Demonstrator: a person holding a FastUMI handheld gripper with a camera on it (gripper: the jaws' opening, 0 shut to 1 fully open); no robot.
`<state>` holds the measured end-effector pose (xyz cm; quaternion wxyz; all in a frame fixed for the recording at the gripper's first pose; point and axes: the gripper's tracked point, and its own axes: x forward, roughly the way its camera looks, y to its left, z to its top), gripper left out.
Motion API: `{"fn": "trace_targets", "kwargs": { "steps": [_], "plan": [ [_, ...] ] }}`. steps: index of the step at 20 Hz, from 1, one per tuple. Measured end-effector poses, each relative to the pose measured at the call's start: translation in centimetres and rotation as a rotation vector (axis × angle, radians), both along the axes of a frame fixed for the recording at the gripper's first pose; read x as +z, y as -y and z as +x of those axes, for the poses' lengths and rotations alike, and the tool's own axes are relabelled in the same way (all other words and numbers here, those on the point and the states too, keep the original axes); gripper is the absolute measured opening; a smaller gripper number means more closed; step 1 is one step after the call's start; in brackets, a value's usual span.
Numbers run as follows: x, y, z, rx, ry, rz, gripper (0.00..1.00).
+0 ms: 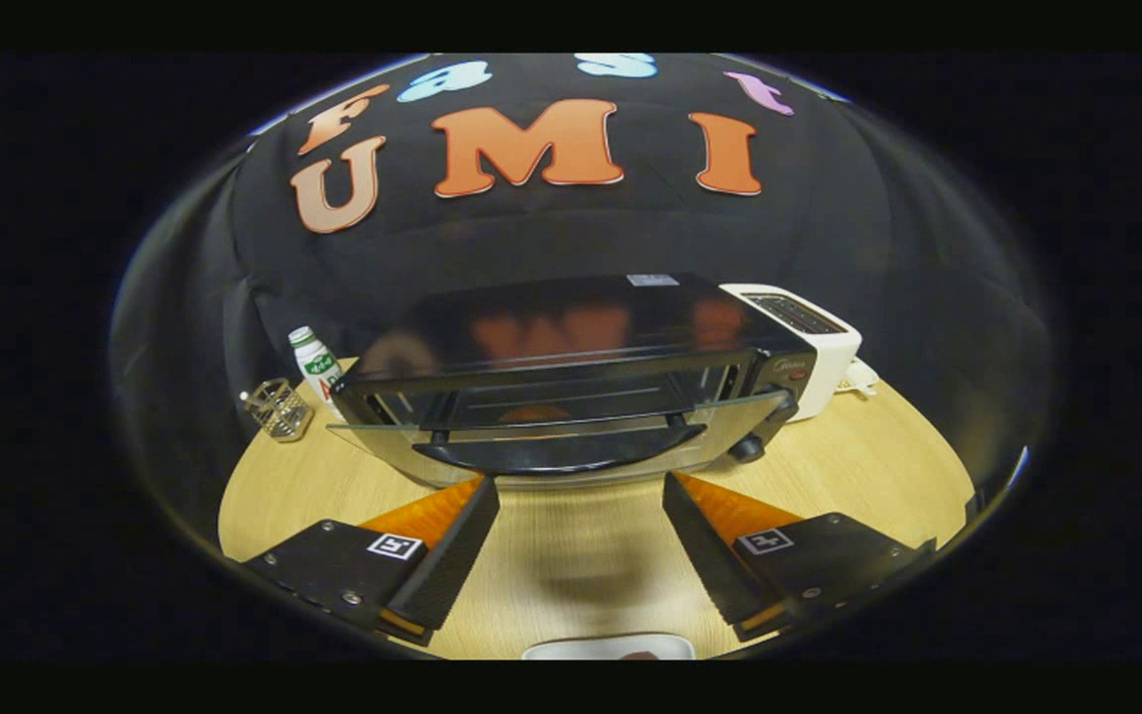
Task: Open the toaster oven, put the food inside, and close the toaster oven door.
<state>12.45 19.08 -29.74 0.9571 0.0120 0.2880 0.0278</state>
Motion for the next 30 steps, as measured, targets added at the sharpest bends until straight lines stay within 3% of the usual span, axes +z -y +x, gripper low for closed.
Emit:
{"fn": "trace_targets", "kwargs": {
  "steps": [7,19,30],
  "plan": [
    [1.8,0.1,1.5,-0.008,0.049,0.016,0.99],
    [4.8,2.7,-4.1,-0.004,0.106,0.022,0.99],
    [20.0,11.4,-10.6,-0.040,0.267,-0.027,0.99]
  ]
}}
